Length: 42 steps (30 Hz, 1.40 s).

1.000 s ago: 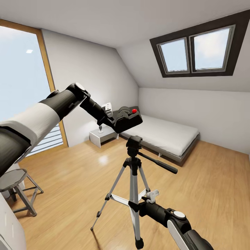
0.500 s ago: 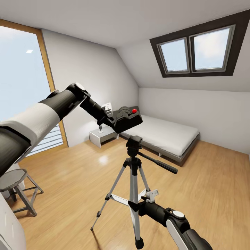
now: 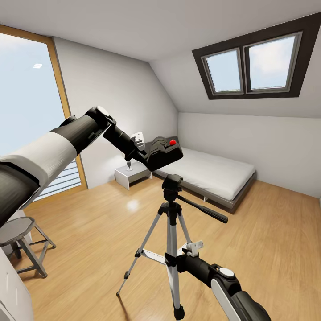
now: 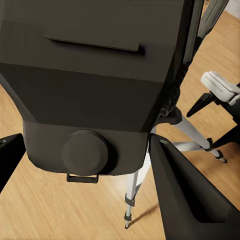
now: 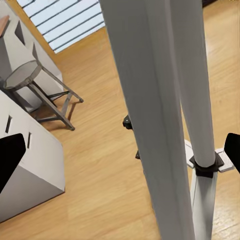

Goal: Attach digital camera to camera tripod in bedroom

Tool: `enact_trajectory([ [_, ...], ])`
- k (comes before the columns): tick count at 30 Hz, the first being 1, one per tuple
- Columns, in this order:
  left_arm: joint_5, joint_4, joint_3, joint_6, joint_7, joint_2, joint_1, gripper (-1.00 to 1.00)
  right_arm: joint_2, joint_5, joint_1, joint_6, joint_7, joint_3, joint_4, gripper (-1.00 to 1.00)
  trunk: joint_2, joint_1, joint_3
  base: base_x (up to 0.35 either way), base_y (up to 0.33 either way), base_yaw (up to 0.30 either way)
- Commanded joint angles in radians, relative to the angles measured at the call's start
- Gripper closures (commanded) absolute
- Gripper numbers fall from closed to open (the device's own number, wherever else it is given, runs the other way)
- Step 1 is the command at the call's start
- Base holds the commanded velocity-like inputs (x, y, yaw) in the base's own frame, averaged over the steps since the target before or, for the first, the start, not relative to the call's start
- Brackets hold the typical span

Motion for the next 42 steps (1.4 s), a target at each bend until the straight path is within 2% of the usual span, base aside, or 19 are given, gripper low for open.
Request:
enact_trajectory([
  [1, 0.006, -0.001, -0.007, 0.007, -0.001, 0.001, -0.001, 1.00, -0.001, -0.008, -0.001, 0.005, -0.001, 0.001, -0.001, -1.00, -0.001, 0.000, 0.000, 0.000, 0.000, 0.000],
  [8, 0.006, -0.001, -0.007, 0.007, -0.001, 0.001, -0.001, 1.00, 0.005, -0.008, -0.005, -0.002, -0.006, 0.001, 0.024, -1.00, -0.001, 0.000, 0.000, 0.000, 0.000, 0.000],
  [28, 0.006, -0.001, -0.007, 0.007, -0.001, -0.002, -0.002, 1.00, 0.038, -0.008, -0.064, -0.036, -0.008, 0.001, 0.136, -1.00, -0.001, 0.000, 0.000, 0.000, 0.000, 0.000],
  [42, 0.007, -0.001, -0.006, 0.008, -0.002, -0.002, -0.008, 1.00, 0.042, -0.008, -0.072, -0.081, -0.008, 0.002, 0.165, -1.00, -0.001, 0.000, 0.000, 0.000, 0.000, 0.000],
])
